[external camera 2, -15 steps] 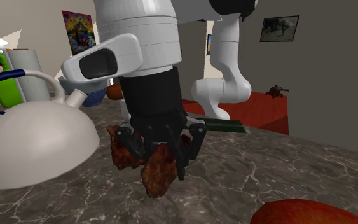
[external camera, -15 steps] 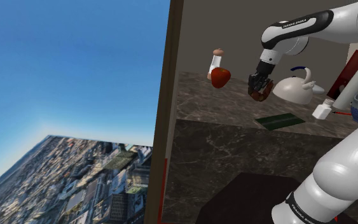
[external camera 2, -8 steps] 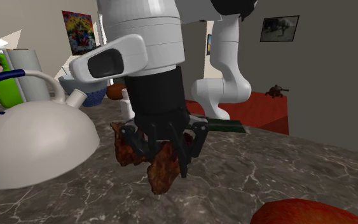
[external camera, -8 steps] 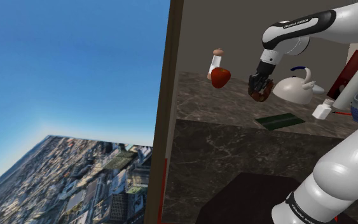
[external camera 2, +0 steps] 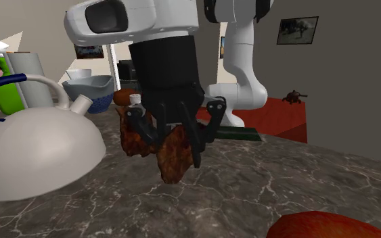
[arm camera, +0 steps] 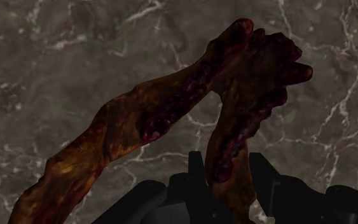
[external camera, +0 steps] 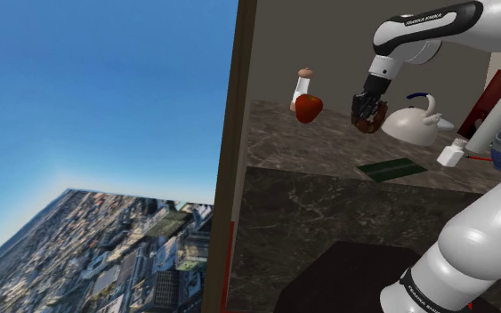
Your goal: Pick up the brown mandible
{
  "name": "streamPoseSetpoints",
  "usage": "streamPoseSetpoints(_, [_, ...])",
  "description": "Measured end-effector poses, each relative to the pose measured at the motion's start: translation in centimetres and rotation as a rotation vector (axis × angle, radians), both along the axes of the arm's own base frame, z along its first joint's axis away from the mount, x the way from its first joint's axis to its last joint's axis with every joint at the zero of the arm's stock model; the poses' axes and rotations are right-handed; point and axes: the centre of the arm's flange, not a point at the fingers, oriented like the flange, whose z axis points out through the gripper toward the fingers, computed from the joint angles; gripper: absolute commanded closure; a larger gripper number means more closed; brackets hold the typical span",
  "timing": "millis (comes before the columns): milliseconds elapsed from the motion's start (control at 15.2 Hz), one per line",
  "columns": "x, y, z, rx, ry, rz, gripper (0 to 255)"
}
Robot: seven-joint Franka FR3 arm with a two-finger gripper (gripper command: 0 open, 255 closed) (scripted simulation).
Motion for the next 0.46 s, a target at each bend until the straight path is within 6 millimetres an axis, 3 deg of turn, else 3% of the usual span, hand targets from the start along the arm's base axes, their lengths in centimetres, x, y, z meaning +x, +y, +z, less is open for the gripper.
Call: streamPoseSetpoints(462, [0.0,0.0,3.4,0.0,0.0,0.0,255])
